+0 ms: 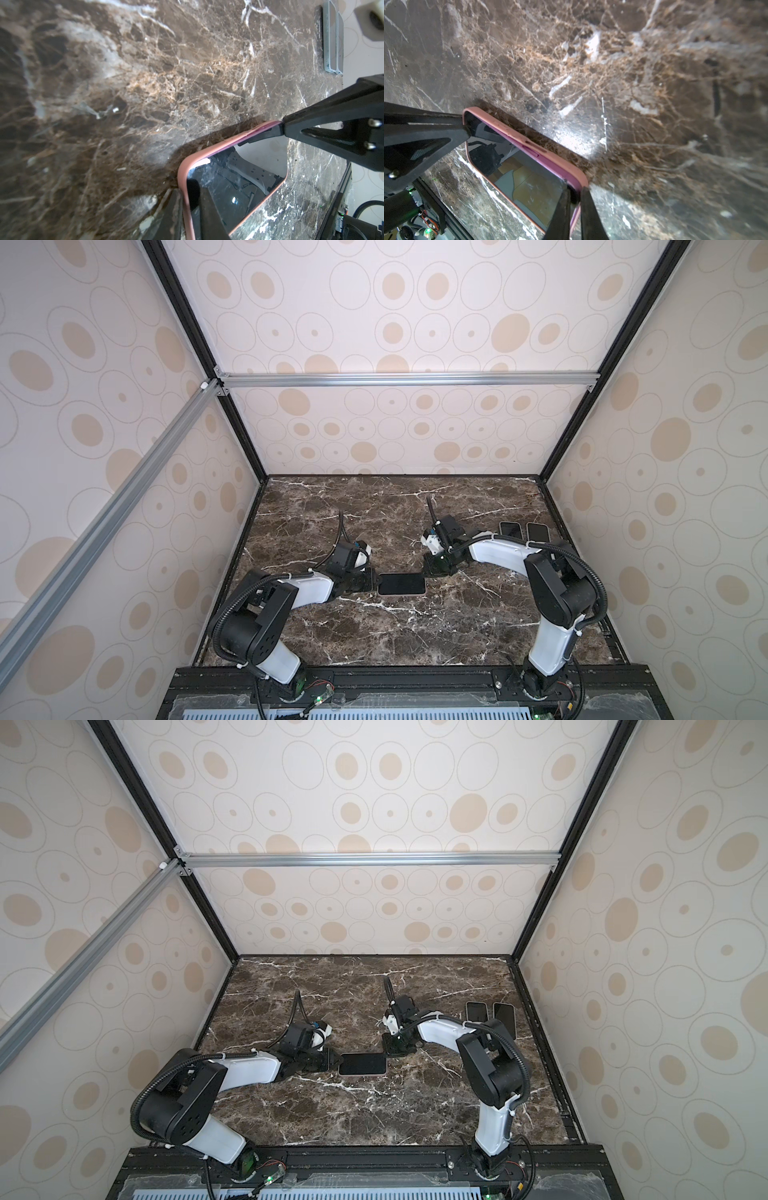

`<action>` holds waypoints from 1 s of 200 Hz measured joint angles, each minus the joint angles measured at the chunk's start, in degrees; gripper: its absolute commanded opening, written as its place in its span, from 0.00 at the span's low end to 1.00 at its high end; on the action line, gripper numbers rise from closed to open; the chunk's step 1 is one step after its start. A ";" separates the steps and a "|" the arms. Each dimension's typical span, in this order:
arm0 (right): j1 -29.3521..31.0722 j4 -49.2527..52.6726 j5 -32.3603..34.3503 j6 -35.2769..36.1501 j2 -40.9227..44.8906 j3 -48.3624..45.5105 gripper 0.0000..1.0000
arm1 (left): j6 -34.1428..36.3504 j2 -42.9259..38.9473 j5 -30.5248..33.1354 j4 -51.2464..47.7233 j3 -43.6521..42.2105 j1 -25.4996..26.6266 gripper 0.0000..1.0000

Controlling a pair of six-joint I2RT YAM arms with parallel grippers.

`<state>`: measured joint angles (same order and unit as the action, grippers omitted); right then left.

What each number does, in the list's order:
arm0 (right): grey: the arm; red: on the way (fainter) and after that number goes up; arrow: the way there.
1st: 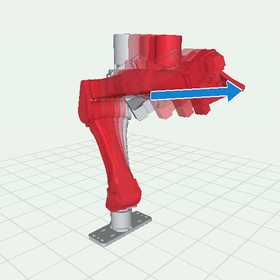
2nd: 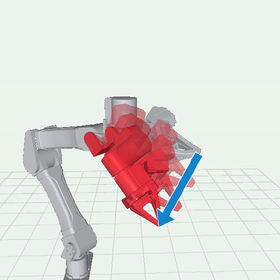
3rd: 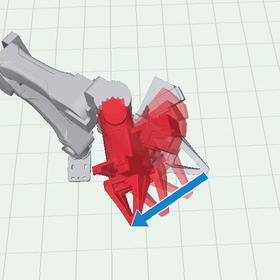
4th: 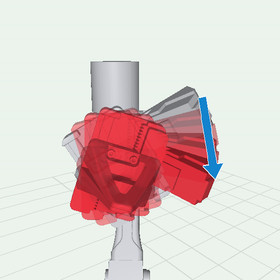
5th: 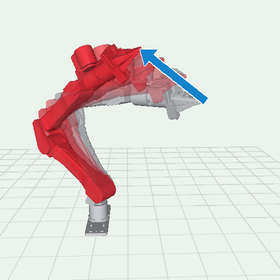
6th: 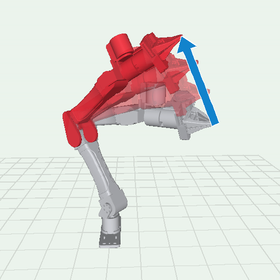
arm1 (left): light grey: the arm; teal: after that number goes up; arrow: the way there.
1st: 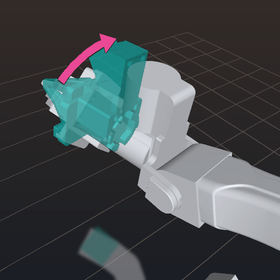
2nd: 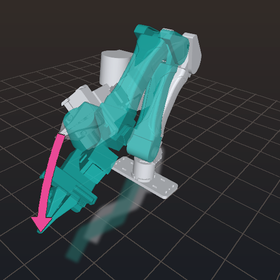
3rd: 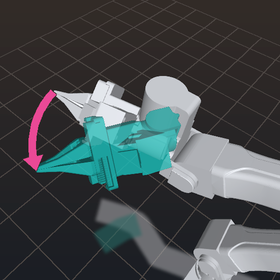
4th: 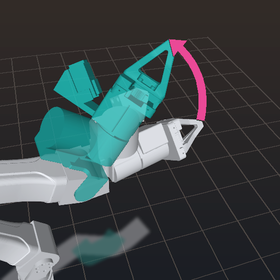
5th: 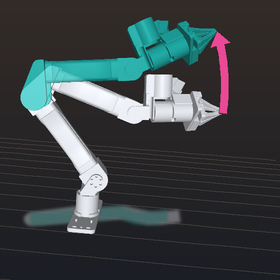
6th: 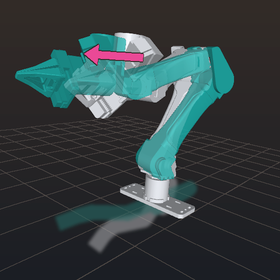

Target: Put the phone into the phone case

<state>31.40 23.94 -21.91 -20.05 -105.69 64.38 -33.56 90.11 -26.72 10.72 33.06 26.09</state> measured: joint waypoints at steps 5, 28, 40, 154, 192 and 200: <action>0.02 0.02 0.00 0.02 -0.09 0.00 0.12 | 0.00 0.02 -0.02 0.00 0.00 0.00 0.16; 0.20 1.27 0.59 0.26 -0.83 1.20 0.12 | 0.00 0.02 -0.02 0.11 -0.04 -0.02 0.16; 0.61 2.40 1.25 0.46 -1.31 2.16 0.12 | 0.00 0.02 -0.24 0.17 -0.09 -0.09 0.16; 4.35 10.25 9.29 0.39 -5.33 8.61 0.11 | 0.00 0.24 -1.05 0.81 -0.35 -0.48 0.15; 4.55 11.32 9.75 0.35 -6.03 9.42 0.10 | 0.00 0.24 -1.05 0.79 -0.35 -0.48 0.15; 4.59 11.50 9.84 0.31 -6.14 9.57 0.10 | 0.00 0.22 -1.03 0.79 -0.35 -0.48 0.15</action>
<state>35.99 35.44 -12.08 -19.75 -111.83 73.95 -33.56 90.32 -27.75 11.51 32.71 25.61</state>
